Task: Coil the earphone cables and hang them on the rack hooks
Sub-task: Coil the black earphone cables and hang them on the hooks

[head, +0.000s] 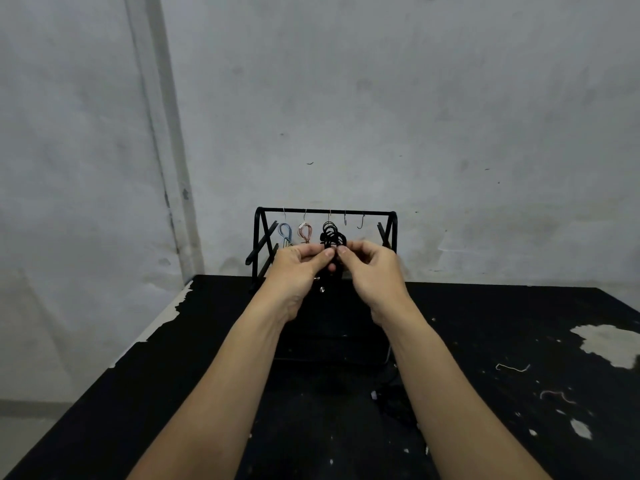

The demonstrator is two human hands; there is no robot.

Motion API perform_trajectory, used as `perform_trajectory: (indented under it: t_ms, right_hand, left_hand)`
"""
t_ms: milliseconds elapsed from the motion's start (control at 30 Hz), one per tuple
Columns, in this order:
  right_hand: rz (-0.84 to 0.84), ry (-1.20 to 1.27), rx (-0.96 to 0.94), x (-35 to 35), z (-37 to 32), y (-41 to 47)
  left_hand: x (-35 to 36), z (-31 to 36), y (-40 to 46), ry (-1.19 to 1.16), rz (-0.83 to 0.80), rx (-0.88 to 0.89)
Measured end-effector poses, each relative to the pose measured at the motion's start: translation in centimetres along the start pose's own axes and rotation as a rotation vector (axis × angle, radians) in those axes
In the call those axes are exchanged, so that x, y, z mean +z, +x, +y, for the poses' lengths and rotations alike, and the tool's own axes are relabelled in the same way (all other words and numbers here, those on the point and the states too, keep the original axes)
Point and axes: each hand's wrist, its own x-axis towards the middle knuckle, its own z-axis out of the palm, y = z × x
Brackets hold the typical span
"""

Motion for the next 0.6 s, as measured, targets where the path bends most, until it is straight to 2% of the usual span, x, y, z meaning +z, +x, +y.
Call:
perform_trajectory:
  t_ms: [133, 233, 600]
  right_hand:
    - [-0.069, 0.195, 0.159, 0.3, -0.7, 0.3]
    - [-0.126, 0.242, 0.188, 0.2, -0.8, 0.6]
    - [-0.027, -0.061, 0.071, -1.7, 0.1, 0.4]
  left_hand:
    - [0.4, -0.1, -0.1, -0.145, -0.034, -0.043]
    - [0.4, -0.1, 0.0, -0.163, -0.055, -0.037]
    - [1.4, -1.4, 0.3, 0.01, 0.035, 0.022]
